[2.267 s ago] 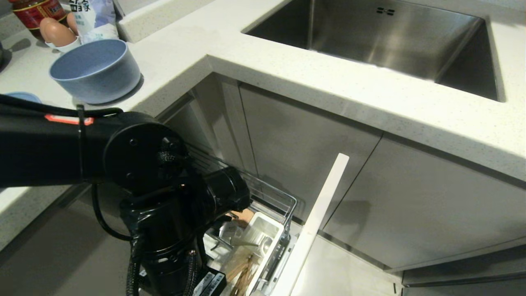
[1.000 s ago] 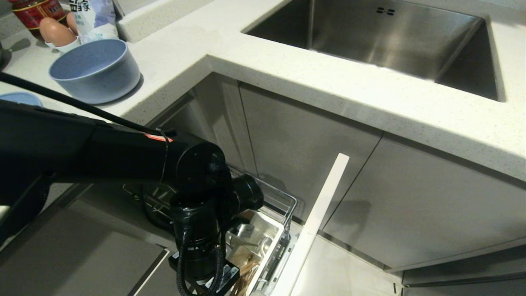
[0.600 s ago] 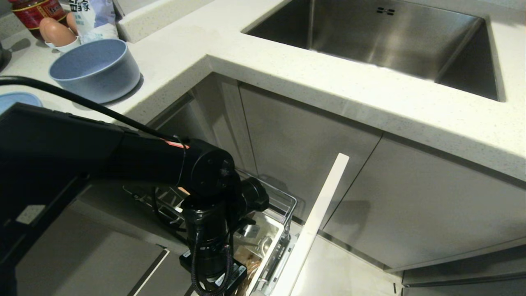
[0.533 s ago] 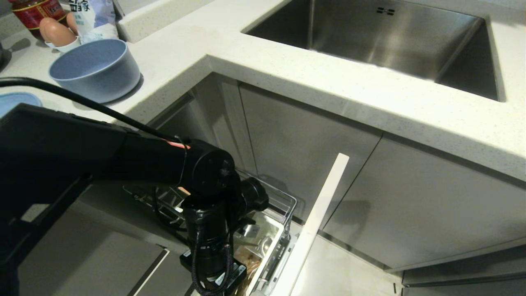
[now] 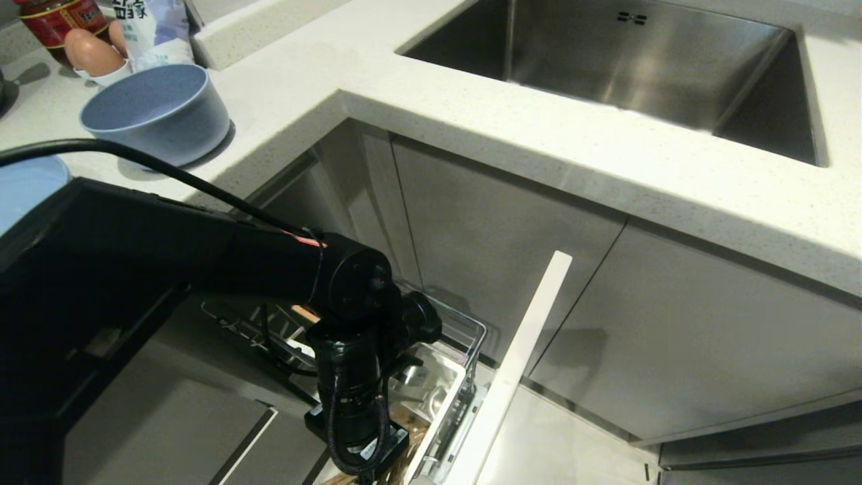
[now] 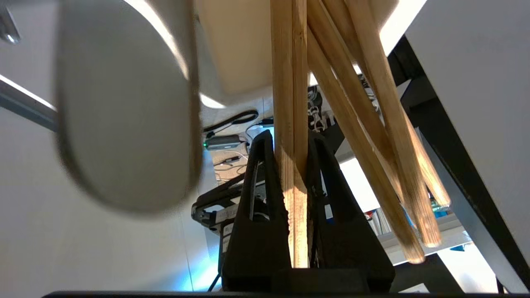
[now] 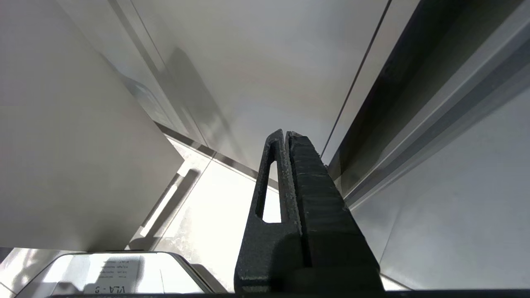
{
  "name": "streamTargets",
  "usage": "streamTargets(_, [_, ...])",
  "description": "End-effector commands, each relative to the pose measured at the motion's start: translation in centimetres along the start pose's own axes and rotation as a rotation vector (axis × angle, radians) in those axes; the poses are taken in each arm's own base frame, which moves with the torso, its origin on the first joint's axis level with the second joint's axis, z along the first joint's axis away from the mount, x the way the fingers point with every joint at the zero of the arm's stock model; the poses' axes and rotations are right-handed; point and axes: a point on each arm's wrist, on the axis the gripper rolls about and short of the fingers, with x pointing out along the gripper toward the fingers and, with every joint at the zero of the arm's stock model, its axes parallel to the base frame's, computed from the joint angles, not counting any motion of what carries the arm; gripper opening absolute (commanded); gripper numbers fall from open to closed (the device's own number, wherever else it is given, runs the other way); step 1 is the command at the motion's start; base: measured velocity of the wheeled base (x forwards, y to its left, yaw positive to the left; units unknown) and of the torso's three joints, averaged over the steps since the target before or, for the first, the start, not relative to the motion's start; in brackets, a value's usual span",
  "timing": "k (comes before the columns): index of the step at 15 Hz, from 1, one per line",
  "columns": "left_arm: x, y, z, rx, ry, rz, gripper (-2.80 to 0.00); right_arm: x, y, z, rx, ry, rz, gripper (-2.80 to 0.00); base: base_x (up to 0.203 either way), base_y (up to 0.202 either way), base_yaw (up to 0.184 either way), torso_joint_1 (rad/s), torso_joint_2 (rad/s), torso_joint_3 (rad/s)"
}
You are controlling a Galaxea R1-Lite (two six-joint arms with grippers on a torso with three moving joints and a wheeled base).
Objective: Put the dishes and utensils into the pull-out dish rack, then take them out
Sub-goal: Pick up the chopsticks and place it in the cupboard
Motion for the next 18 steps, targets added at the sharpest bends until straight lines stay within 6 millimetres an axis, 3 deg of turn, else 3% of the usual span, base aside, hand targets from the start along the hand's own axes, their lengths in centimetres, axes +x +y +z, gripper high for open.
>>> streamTargets(1, [0.1, 0.1, 0.1, -0.001, 0.01, -0.001, -2.8, 0.0, 0.0, 0.0, 0.0, 0.0, 0.0, -2.8, 0.0, 0.0, 0.0, 0.0, 0.0, 0.0])
streamTargets(5, [0.0, 0.1, 0.1, -0.001, 0.004, -0.001, -2.8, 0.0, 0.0, 0.0, 0.0, 0.0, 0.0, -2.8, 0.0, 0.0, 0.0, 0.0, 0.0, 0.0])
streamTargets(6, [-0.1, 0.1, 0.1, -0.001, 0.001, -0.001, 0.0, 0.0, 0.0, 0.0, 0.0, 0.001, 0.0, -2.8, 0.0, 0.0, 0.0, 0.0, 0.0, 0.0])
streamTargets(12, [-1.1, 0.0, -0.6, 0.0, -0.029, -0.006, 0.0, 0.0, 0.0, 0.0, 0.0, 0.0, 0.0, -2.8, 0.0, 0.0, 0.0, 0.0, 0.0, 0.0])
streamTargets(18, [-4.1, 0.1, -2.8, 0.003, -0.128, -0.011, 0.0, 0.0, 0.0, 0.0, 0.0, 0.001, 0.0, -2.8, 0.0, 0.0, 0.0, 0.0, 0.0, 0.0])
